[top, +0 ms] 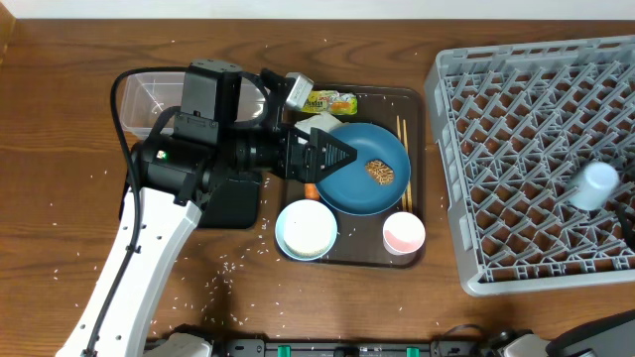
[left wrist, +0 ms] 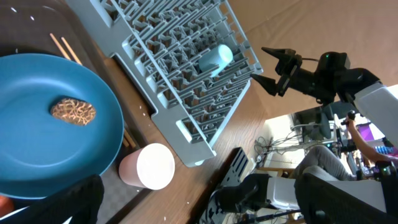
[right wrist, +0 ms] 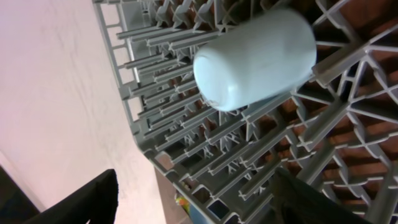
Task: Sort waste into correct bins and load items into the dishwasher rack
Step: 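Place the light blue cup upside down in the rack with right gripper, then grasp the pink cup on the brown tray with the left gripper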
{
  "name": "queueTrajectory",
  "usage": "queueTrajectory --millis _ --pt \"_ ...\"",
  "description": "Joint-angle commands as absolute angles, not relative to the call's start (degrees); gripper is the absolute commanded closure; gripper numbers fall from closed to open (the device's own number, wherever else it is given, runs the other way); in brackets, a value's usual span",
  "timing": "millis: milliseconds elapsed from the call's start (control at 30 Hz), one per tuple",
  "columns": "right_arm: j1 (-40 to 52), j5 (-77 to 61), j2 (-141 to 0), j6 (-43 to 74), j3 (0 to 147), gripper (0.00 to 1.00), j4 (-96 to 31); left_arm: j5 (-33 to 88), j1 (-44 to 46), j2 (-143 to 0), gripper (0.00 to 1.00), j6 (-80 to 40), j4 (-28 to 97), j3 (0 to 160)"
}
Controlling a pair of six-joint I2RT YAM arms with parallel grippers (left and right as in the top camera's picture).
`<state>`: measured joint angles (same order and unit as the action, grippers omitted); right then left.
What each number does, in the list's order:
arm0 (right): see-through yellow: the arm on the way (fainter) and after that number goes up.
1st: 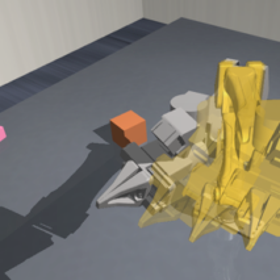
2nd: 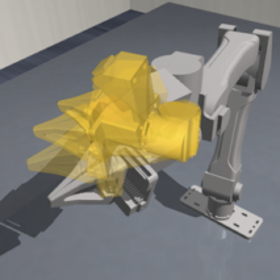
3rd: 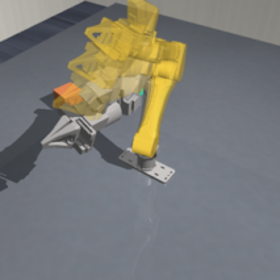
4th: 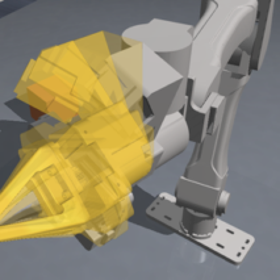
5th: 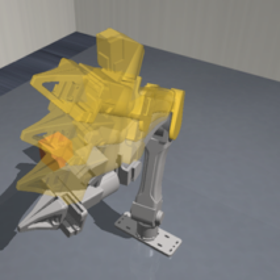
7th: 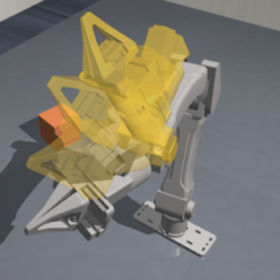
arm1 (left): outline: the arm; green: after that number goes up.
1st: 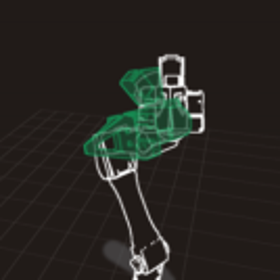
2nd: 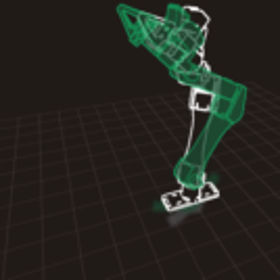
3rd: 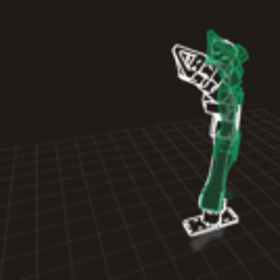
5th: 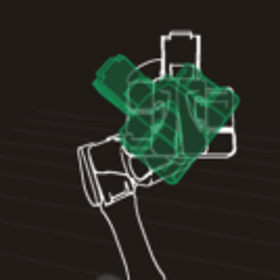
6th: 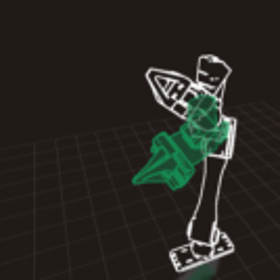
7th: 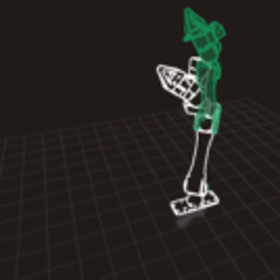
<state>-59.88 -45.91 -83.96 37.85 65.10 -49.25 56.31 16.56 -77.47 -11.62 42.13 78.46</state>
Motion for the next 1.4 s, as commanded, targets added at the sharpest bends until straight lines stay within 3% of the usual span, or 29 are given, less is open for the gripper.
queueTrajectory --millis 0,200,367,533,833,900,967,1033,1100,1233,1367 --pt "-60.0 -51.0 -82.6 32.8 66.1 0.3 -49.0 54.9 16.6 -77.3 0.02 -7.6 43.3 78.6" --pt "-53.6 -57.9 -74.0 19.5 66.7 0.28 -50.3 29.3 23.6 -77.5 0.02 -3.2 48.1 77.8" --pt "-44.3 -47.5 -65.3 18.2 66.7 0.23 -50.2 11.0 34.9 -80.6 0.01 -2.4 49.7 75.6" --pt "-38.3 -35.6 -61.7 20.9 66.7 0.22 -52.3 8.3 42.8 -89.0 0.04 -2.8 48.8 75.1" --pt "-38.1 -34.9 -61.8 20.9 66.7 0.2 -53.8 8.3 49.9 -101.4 0.12 -9.5 41.2 75.1" --pt "-38.1 -34.9 -61.8 20.9 66.7 0.2 -53.8 8.3 50.8 -103.6 0.21 -10.6 40.1 75.1" --pt "-38.1 -34.9 -61.8 20.7 66.7 0.2 -53.8 8.3 51.5 -105.4 0.38 -11.1 39.4 75.1" --pt "-38.1 -34.7 -61.8 20.7 66.7 0.2 -53.8 8.5 52.0 -106.4 0.43 -11.6 39.0 75.1" --pt "-38.1 -34.7 -61.8 20.7 66.7 0.2 -53.8 8.5 52.4 -106.9 0.54 -11.7 39.1 75.1" --pt "-38.1 -34.7 -61.8 20.7 66.7 0.2 -53.8 8.5 52.3 -106.1 0.94 -11.7 39.6 75.4" --pt "-38.1 -34.8 -61.8 19.2 66.7 0.19 -53.8 8.5 51.3 -101.6 0.94 -11.7 44.4 79.2"
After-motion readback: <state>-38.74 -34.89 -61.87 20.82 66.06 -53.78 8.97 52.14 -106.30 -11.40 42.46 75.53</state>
